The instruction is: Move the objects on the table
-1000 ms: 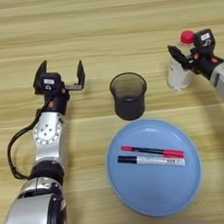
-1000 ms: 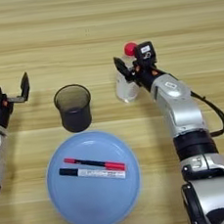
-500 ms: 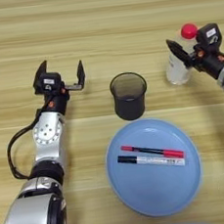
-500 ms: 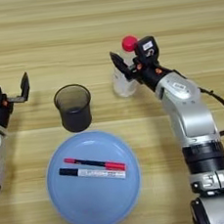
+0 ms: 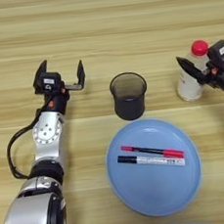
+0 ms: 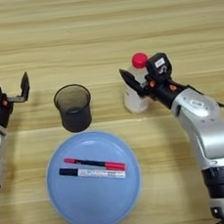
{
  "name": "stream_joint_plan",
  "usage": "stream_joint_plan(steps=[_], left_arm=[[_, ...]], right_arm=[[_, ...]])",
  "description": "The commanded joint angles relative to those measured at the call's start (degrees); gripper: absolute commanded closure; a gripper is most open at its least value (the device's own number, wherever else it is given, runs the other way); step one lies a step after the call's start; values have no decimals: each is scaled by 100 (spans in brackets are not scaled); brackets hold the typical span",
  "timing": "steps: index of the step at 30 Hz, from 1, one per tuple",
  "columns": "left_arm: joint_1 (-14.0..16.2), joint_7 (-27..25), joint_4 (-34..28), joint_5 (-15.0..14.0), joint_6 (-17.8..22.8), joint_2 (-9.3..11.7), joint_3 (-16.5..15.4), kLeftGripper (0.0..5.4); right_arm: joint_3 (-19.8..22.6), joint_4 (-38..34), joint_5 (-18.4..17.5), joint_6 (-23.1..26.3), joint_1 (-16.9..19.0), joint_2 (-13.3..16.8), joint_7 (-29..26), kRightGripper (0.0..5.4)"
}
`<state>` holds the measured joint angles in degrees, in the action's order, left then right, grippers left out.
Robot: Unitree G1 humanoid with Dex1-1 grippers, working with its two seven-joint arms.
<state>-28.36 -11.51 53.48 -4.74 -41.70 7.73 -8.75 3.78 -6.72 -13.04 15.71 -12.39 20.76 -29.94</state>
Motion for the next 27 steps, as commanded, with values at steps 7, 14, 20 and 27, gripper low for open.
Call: stream_joint_plan(steps=[7,14,20,27], left_arm=[[-93,-46,46,-18,-36,56,-9,0],[-88,-47,32,-18,-33,53,-6,0],[-90,-46,40,-19,-38,53,-6,0],[-90,-44,38,-18,-39,55,-6,0]], right_arm=[[54,-471,-277,132,216,231,-316,267],[37,-267,-242,95,233,256,-398,267],[22,-65,-199,38,184,238,-401,268],[22,33,-187,5,158,227,-411,269]])
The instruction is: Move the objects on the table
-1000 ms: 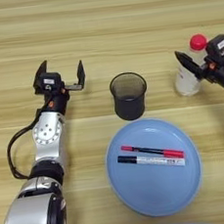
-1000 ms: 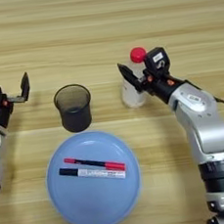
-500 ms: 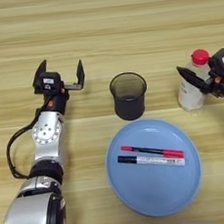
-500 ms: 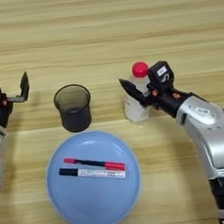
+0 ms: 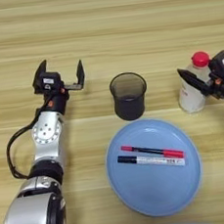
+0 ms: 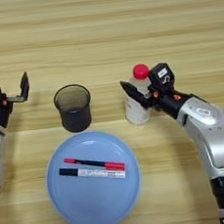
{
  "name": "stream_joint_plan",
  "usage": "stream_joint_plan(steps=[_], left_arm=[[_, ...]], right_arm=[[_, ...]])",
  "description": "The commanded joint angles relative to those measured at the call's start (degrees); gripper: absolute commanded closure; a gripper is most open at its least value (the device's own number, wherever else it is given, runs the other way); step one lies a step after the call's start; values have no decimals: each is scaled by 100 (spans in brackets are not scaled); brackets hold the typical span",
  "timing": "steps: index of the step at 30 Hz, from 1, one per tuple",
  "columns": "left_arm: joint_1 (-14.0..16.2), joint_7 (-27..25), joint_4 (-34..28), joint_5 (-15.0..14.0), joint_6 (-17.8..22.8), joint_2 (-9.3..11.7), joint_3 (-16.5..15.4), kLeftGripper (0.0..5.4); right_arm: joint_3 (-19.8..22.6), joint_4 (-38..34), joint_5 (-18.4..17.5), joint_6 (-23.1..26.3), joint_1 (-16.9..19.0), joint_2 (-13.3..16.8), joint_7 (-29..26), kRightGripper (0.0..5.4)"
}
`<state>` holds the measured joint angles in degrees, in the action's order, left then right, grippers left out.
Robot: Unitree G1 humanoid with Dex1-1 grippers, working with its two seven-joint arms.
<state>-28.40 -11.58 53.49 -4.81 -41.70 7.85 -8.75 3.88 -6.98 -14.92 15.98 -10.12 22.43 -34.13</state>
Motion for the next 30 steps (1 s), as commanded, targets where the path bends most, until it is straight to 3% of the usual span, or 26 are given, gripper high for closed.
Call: stream_joint_plan(steps=[1,5,25,30], left_arm=[[-89,-38,38,-11,-37,41,-6,0],[-90,-39,36,-12,-35,39,-5,0],[-92,-37,28,-11,-35,35,-2,0],[-100,-40,29,-13,-33,32,-1,0]], right_arm=[[11,69,0,-23,-72,60,8,269],[10,92,4,-32,-79,61,12,269],[33,91,0,-53,-141,62,35,16],[76,65,-7,-98,-187,67,57,3]])
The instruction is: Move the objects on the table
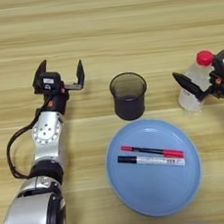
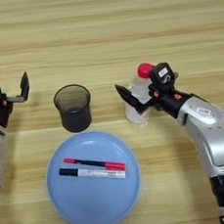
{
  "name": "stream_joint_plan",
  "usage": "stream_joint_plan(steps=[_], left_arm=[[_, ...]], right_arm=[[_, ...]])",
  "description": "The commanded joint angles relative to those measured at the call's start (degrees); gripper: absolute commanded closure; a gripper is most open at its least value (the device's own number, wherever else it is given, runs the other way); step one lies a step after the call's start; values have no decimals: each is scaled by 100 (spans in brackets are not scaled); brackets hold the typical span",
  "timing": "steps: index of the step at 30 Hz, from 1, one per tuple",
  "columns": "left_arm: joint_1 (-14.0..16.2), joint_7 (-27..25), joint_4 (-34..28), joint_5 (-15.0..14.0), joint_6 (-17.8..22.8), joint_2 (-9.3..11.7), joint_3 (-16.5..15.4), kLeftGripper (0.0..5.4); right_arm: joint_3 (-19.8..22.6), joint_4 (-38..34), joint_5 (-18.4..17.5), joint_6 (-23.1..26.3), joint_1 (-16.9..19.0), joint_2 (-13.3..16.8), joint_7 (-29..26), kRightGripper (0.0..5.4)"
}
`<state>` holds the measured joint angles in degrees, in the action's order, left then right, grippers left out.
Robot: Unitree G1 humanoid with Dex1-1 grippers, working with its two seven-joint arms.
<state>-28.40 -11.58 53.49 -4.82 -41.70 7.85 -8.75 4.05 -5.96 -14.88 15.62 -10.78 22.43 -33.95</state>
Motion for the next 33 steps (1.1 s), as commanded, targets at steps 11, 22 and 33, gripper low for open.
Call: stream_joint_plan(steps=[11,22,33], left_arm=[[-108,-52,25,-17,-34,34,-3,0],[-137,-51,48,-15,-37,28,-4,0],[-147,-61,50,-20,-42,35,-10,0]], right_arm=[[216,-532,-120,-125,-214,95,117,3],[539,-1232,-431,-374,-363,16,232,3],[1064,-993,-679,-1201,-763,-263,829,3]])
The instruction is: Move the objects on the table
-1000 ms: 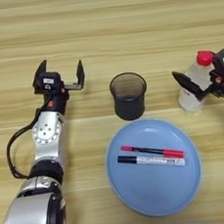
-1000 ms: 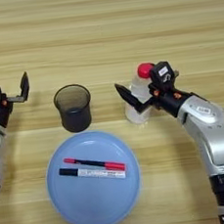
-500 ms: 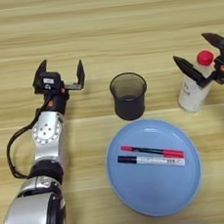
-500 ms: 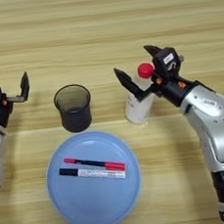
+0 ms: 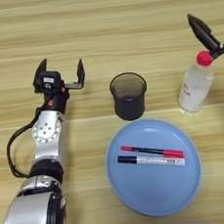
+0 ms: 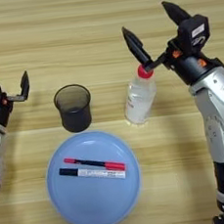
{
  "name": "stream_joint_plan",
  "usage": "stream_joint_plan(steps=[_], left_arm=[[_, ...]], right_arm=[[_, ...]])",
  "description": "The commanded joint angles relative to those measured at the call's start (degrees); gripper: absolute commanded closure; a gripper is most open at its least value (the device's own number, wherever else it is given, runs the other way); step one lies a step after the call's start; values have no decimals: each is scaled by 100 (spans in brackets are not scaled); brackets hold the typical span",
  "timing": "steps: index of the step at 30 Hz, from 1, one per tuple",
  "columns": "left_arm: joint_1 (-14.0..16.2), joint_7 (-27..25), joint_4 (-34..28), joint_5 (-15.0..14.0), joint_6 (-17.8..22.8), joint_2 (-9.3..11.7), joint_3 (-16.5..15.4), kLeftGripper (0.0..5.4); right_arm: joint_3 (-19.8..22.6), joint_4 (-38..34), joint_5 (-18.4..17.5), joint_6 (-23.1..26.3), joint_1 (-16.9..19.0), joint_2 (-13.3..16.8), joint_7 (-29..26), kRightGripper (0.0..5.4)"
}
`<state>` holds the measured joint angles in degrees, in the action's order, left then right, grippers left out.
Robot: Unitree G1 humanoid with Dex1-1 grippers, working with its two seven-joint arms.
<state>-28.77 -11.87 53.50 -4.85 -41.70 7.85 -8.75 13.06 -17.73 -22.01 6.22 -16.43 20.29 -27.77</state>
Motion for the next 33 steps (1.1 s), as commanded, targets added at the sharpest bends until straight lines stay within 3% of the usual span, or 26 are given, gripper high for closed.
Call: stream_joint_plan(steps=[1,11,18,33], left_arm=[[-109,-32,49,-18,-43,34,-10,0],[-87,-29,25,-22,-47,27,-13,0],[-84,-31,21,-26,-54,21,-13,0],[-73,-45,-33,-53,-75,23,-24,0]], right_arm=[[201,245,67,-325,-227,-58,274,3],[441,1219,562,-993,-520,-51,1022,3],[549,1846,828,-1138,-691,-39,1546,3],[327,3392,1462,-1717,-855,-162,2157,3]])
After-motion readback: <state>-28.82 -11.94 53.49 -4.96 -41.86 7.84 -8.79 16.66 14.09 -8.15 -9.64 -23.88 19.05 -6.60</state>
